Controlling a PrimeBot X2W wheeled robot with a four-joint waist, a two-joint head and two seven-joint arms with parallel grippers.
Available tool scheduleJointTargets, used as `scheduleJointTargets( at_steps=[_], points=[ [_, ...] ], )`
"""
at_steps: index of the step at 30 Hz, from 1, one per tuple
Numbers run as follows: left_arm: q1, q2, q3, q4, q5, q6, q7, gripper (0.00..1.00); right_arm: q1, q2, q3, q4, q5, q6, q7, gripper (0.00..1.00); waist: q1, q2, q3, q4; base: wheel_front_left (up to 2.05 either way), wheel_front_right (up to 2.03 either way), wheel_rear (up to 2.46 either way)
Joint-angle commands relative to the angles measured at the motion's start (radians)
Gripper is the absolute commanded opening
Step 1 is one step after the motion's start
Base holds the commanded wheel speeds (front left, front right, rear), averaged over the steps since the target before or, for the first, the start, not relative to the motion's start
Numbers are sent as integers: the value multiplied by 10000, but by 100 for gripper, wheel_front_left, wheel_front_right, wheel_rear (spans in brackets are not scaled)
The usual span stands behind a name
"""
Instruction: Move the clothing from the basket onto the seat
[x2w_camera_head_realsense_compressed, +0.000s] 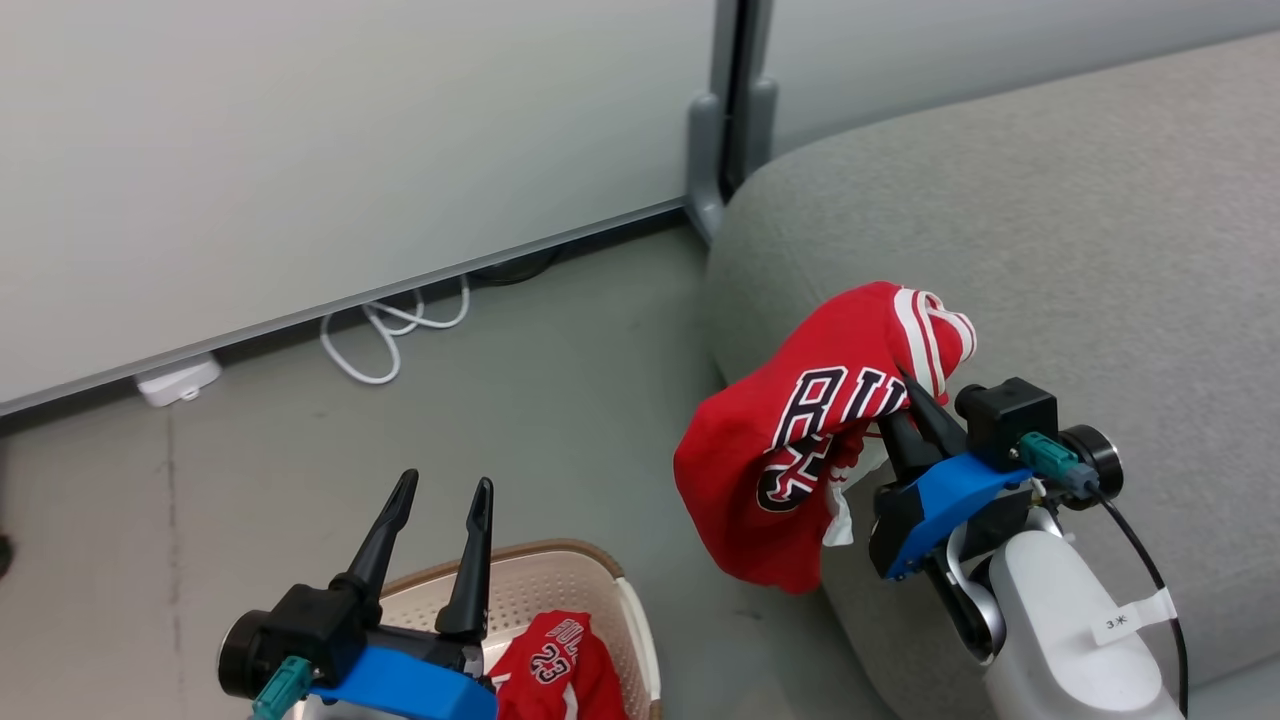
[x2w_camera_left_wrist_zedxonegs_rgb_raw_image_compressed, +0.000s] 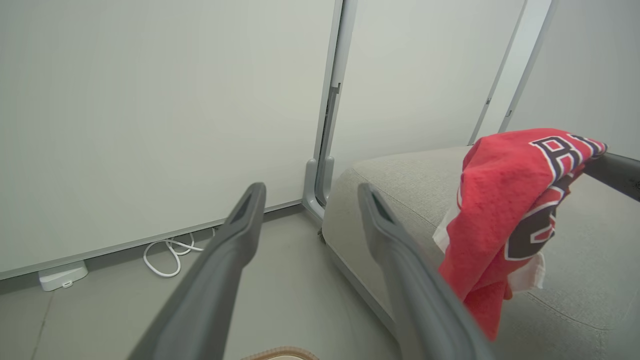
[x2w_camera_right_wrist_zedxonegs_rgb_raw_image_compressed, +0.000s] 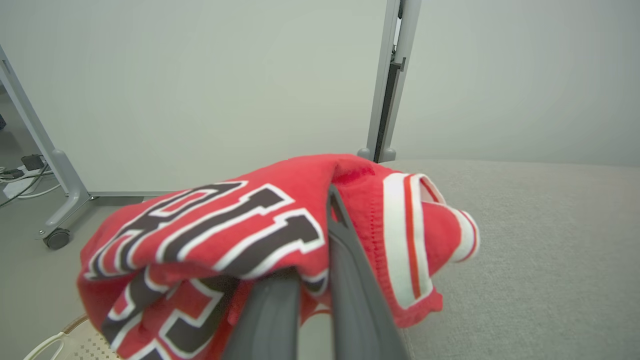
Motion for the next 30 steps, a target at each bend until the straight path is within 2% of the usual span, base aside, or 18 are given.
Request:
scheduleJointTargets(
  at_steps=[1, 14, 22, 30],
  points=[
    [-61, 20, -8, 5, 80, -55, -51, 100, 93, -29, 41, -38, 59, 5, -27, 0, 0, 0, 48, -526, 0, 0, 0],
    [-163, 239, -112, -173, 45, -60, -51, 100, 156, -26, 325, -58, 355, 5, -167, 0, 0, 0, 329, -2368, 0, 0, 0],
    [-208, 341, -174, -181, 0, -62, -51, 100, 250, -25, 248, -18, 433, 5, -281, 0, 0, 0, 454, -2693, 0, 0, 0],
    [-355, 484, -352, -184, 90, -63, -51, 100, -159, -28, -56, -69, 478, 5, -247, 0, 0, 0, 731, -2571, 0, 0, 0]
  ],
)
